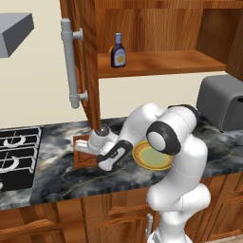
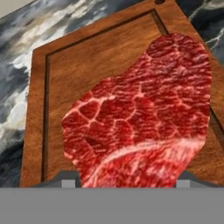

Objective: Pick the steak from the plate and place it on the cutting board. Then pick the condiment bottle from the cabinet and place it next to the cutting board.

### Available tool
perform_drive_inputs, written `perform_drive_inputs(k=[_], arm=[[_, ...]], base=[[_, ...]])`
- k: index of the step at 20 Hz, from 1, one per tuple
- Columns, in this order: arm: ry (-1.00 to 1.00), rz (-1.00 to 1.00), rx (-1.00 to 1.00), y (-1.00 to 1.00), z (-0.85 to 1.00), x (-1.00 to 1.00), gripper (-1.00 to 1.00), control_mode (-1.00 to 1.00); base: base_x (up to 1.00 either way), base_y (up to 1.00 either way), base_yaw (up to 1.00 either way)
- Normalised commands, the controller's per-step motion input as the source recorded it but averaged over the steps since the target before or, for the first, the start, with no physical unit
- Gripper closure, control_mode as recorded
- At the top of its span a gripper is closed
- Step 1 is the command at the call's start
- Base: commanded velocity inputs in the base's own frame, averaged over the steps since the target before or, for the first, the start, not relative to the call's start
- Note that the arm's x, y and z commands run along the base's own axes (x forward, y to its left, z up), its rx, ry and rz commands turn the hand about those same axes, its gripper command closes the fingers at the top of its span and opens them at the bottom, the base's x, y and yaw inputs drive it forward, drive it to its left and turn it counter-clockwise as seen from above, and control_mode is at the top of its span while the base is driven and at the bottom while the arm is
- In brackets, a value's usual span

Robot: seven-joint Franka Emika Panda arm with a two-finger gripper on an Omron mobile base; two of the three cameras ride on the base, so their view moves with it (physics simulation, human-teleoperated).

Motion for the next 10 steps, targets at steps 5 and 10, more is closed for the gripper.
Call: perform_drive_inputs(k=[5,10], arm=[[0.00,0.00,0.00,0.11,-0.23,0.08,1.00,-1.00],[0.00,0.00,0.00,0.12,-0.21,0.09,-1.00,-1.00]], base=[[0.00,0.00,0.00],[0.00,0.00,0.00]])
